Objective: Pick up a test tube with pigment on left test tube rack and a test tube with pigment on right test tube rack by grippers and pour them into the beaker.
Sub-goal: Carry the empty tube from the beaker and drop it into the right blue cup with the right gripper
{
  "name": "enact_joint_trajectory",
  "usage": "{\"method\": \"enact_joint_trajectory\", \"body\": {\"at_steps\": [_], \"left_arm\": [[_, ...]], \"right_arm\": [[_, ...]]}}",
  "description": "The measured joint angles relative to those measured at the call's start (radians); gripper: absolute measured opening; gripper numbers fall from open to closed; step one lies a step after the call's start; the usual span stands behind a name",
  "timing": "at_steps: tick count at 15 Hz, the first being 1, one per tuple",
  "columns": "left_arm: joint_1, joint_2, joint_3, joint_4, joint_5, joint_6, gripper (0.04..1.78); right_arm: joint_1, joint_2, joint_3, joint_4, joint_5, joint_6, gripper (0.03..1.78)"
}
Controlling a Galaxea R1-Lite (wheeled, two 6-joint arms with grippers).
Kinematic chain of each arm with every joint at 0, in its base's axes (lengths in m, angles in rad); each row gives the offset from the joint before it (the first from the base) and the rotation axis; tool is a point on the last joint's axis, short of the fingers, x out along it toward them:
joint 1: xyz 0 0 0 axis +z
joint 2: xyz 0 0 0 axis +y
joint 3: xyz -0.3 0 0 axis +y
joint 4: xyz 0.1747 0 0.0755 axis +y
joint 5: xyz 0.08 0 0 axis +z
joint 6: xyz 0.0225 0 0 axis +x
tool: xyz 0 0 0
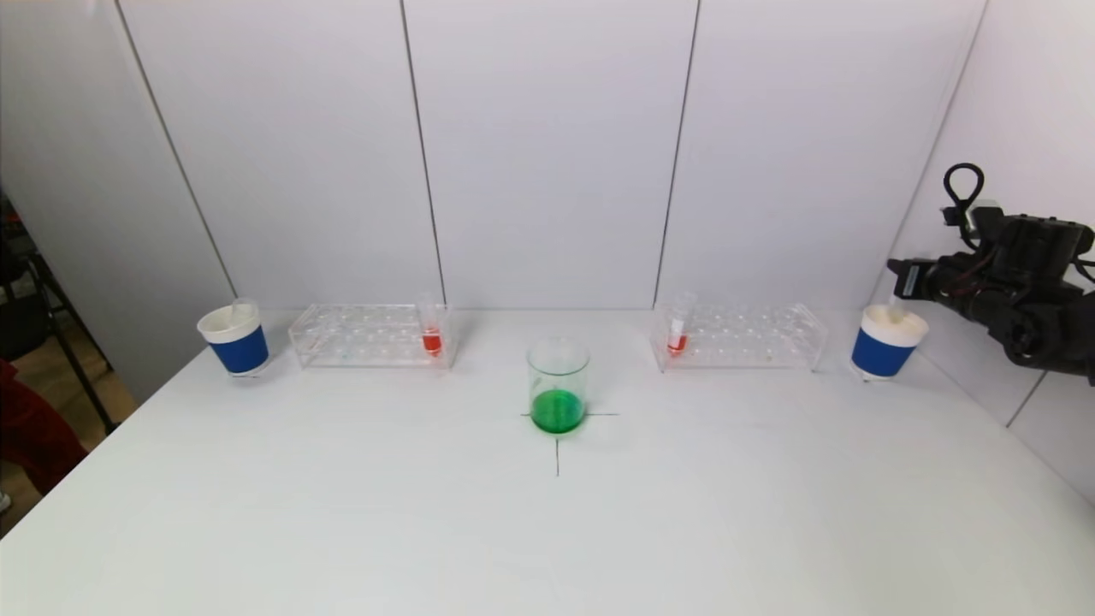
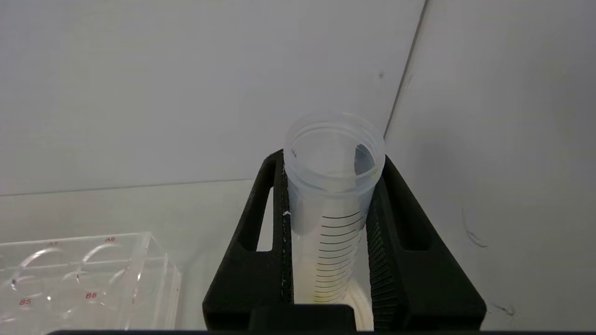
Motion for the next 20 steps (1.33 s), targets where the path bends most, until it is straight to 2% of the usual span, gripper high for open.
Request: {"method": "enact_joint_trajectory", "body": {"at_steps": [3,6,20], "left_arm": [[0.0,0.0,0.0,0.0,0.0,0.0,1.76],[0.0,0.0,0.0,0.0,0.0,0.0,1.76],[0.0,0.0,0.0,0.0,0.0,0.0,1.76]], "right_arm": [[0.0,0.012,0.026,-0.006,0.0,-0.001,0.51],[0.0,0.019,0.057,-0.074,0.001,-0.001,0.51],[0.0,0.021,0.089,-0.086,0.001,-0.001,0.51]]}}
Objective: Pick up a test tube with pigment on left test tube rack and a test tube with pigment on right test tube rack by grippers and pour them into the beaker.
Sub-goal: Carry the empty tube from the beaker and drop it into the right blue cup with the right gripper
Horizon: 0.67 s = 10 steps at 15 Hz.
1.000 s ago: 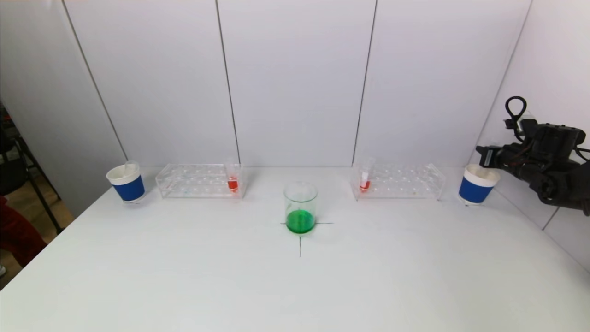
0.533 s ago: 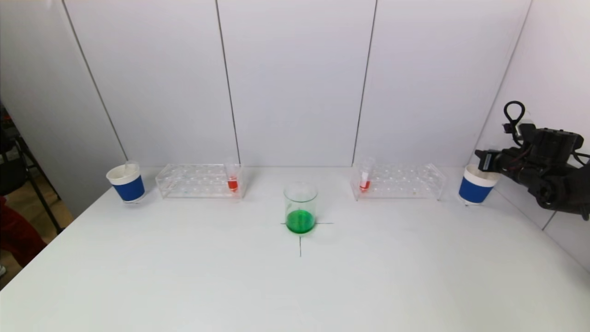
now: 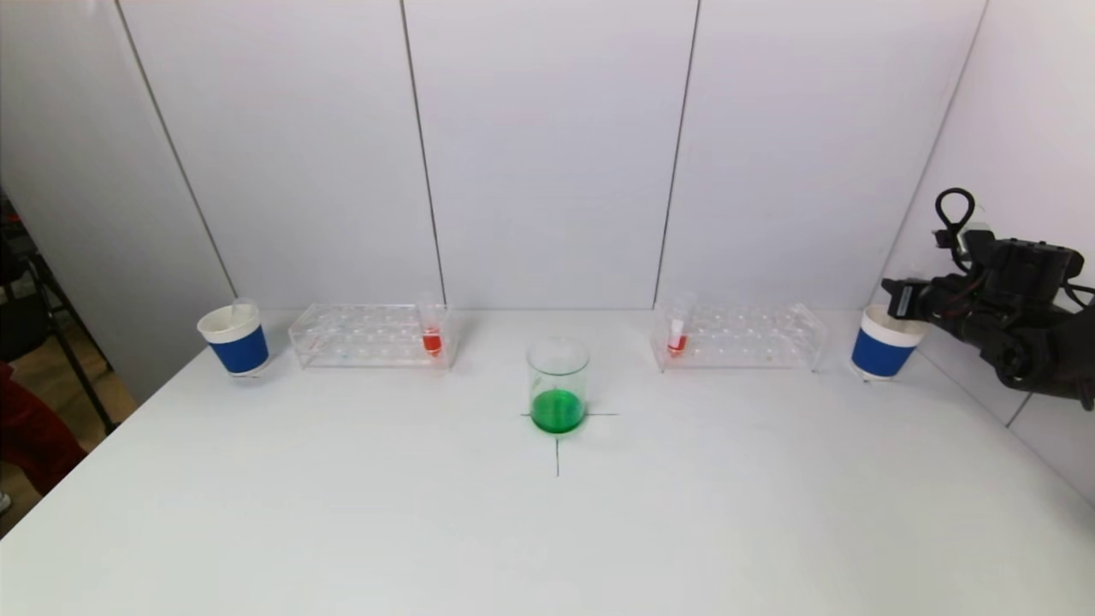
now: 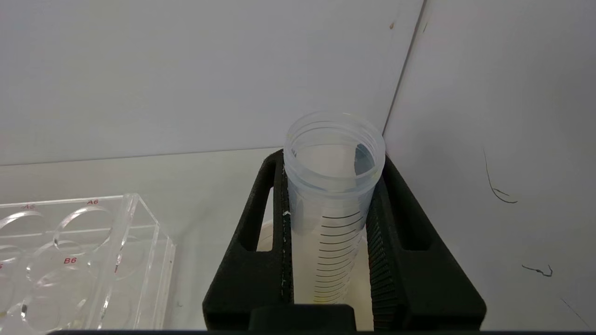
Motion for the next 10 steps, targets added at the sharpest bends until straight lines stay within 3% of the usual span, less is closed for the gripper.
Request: {"method": "enact_joint_trajectory", "body": {"at_steps": [5,7,10], "left_arm": [[0.0,0.0,0.0,0.0,0.0,0.0,1.76],[0.0,0.0,0.0,0.0,0.0,0.0,1.76],[0.0,0.0,0.0,0.0,0.0,0.0,1.76]], "right_arm": [[0.0,-0.004,0.006,-0.002,0.0,0.0,0.63],[0.0,-0.006,0.006,-0.002,0.001,0.001,0.83],[-0.001,-0.009,0.006,-0.002,0.0,0.001,1.31]]}}
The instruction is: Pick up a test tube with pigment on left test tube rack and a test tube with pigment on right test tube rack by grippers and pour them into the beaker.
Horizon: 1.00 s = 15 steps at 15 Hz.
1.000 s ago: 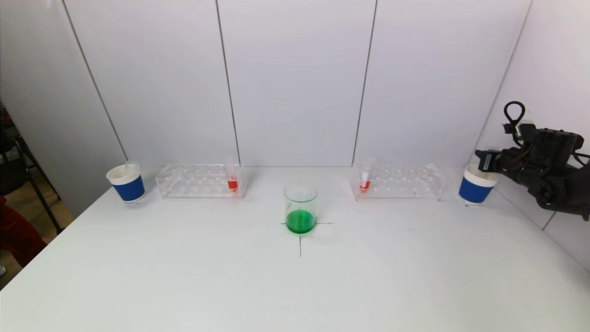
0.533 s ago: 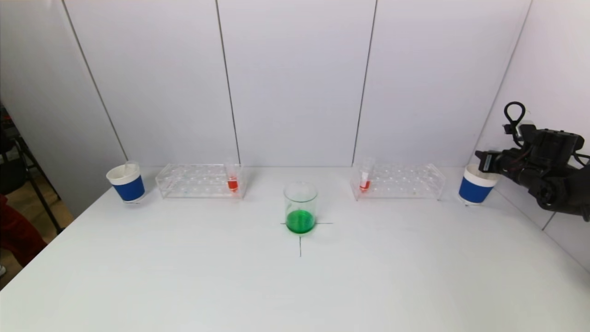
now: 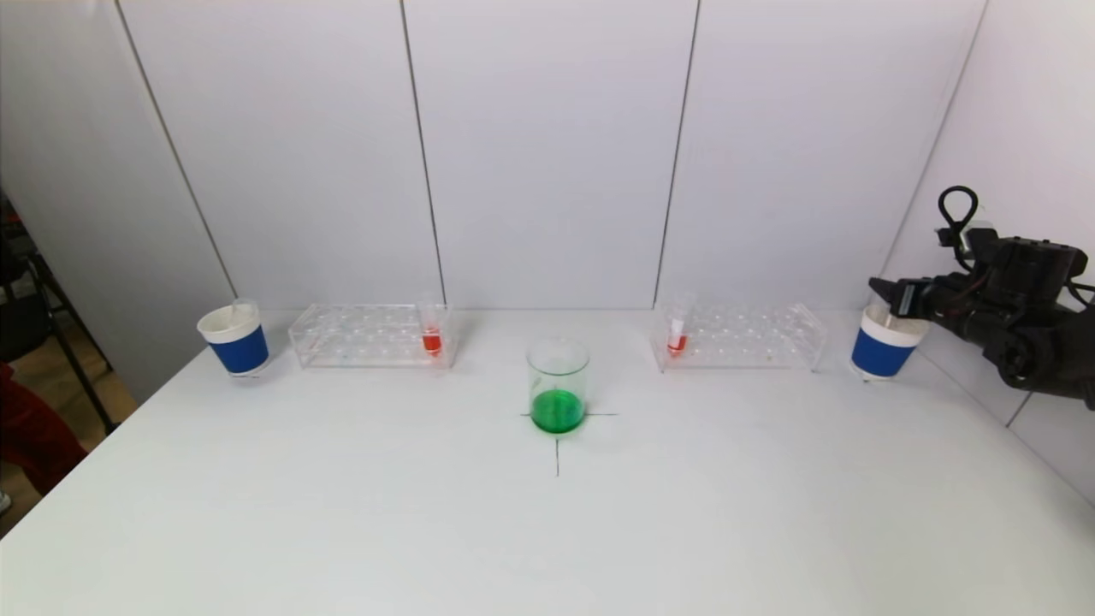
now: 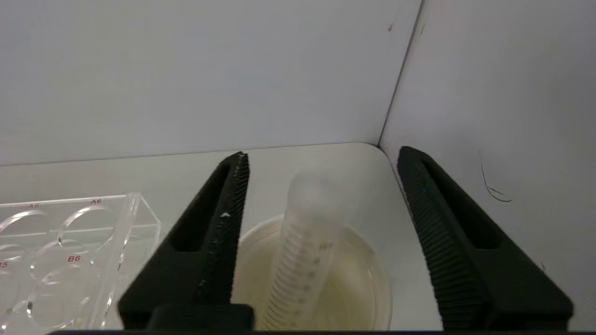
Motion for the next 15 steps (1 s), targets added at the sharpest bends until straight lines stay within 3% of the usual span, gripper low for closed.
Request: {"method": "enact_joint_trajectory", "body": {"at_steps": [2,5,10,15], "left_arm": [[0.0,0.0,0.0,0.0,0.0,0.0,1.76],[0.0,0.0,0.0,0.0,0.0,0.0,1.76],[0.0,0.0,0.0,0.0,0.0,0.0,1.76],[0.0,0.0,0.0,0.0,0.0,0.0,1.76]], "right_arm": [[-0.001,-0.002,0.0,0.0,0.0,0.0,1.57],[-0.005,-0.005,0.001,0.0,0.0,0.0,1.76],[-0.005,-0.033,0.004,0.001,-0.004,0.002,1.78],[0.037,-0.136,0.07,0.005,-0.04,-0.011,1.78]]}}
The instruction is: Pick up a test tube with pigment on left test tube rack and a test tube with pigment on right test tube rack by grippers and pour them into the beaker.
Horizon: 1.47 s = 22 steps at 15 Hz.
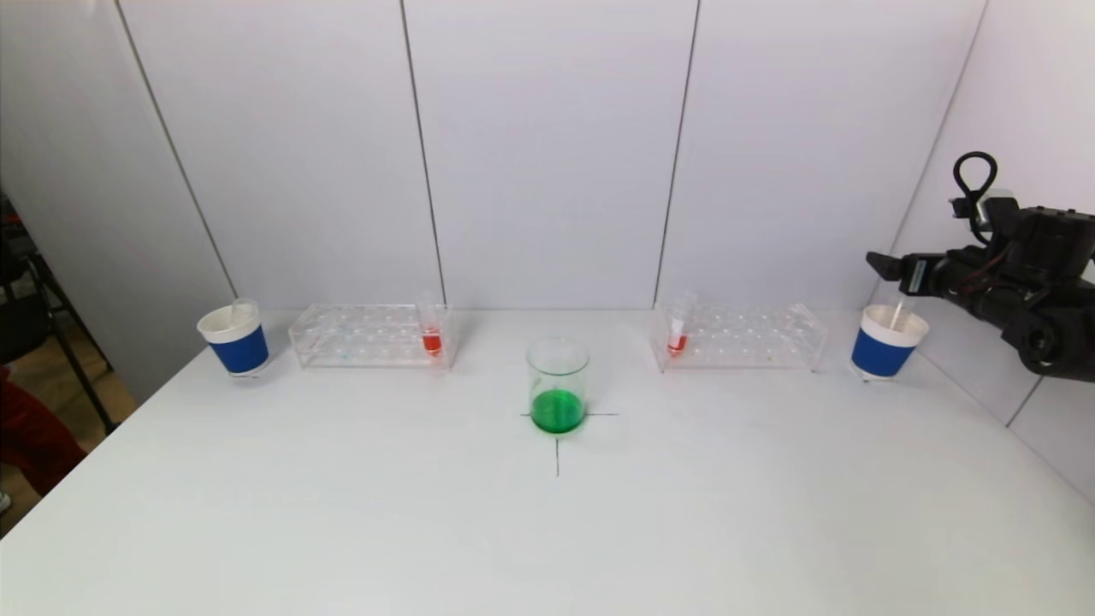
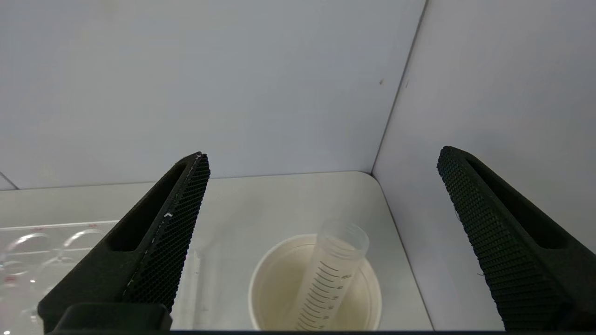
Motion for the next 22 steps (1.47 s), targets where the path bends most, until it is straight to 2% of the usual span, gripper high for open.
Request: {"method": "enact_joint_trajectory", "body": {"at_steps": [6,8,15,19,22], "left_arm": [[0.0,0.0,0.0,0.0,0.0,0.0,1.76],[0.0,0.0,0.0,0.0,0.0,0.0,1.76],[0.0,0.0,0.0,0.0,0.0,0.0,1.76],[0.0,0.0,0.0,0.0,0.0,0.0,1.76],[0.0,0.0,0.0,0.0,0.0,0.0,1.76]], "right_arm": [[0.151,-0.223,0.198,-0.003,-0.142,0.003,1.78],[0.204,-0.321,0.302,-0.003,-0.169,0.004,1.78],[0.331,-0.751,0.724,-0.003,-0.177,0.002,1.78],[0.353,-1.023,0.943,0.004,-0.177,0.001,1.77],[0.347,-1.183,1.046,0.028,-0.177,0.01,1.78]]}}
